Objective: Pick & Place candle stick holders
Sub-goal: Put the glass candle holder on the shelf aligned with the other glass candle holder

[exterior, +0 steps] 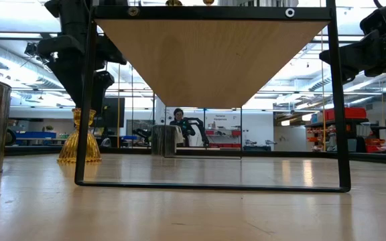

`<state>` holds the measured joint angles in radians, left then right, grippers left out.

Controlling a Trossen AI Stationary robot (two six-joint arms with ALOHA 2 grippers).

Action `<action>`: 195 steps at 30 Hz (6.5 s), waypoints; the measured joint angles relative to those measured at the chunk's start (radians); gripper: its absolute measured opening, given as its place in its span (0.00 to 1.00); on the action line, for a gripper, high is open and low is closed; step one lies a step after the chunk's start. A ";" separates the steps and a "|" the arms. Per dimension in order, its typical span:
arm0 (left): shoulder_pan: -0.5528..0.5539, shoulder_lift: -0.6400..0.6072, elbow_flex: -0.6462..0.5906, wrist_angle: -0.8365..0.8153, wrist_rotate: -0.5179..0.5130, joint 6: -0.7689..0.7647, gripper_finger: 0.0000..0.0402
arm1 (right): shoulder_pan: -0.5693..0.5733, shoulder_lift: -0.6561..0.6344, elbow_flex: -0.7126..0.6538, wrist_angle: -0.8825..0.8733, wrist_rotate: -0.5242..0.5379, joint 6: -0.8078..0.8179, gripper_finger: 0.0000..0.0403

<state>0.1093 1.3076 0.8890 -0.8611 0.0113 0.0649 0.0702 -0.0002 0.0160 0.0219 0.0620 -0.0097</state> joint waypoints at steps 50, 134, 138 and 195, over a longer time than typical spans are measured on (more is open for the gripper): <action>0.001 0.028 -0.035 0.065 -0.006 0.059 0.48 | 0.000 0.000 0.000 0.000 0.001 0.000 0.07; 0.123 0.027 0.250 -0.229 -0.062 0.203 0.45 | 0.000 0.000 0.000 0.000 0.001 0.000 0.07; 0.146 0.027 0.288 -0.231 -0.060 0.219 0.45 | 0.000 0.000 0.000 0.000 0.001 0.000 0.07; 0.287 0.277 0.786 -0.396 -0.058 0.267 0.45 | 0.000 0.000 0.000 0.000 0.001 0.000 0.07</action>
<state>0.3965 1.5842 1.6750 -1.2575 -0.0468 0.3316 0.0702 -0.0002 0.0161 0.0221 0.0628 -0.0098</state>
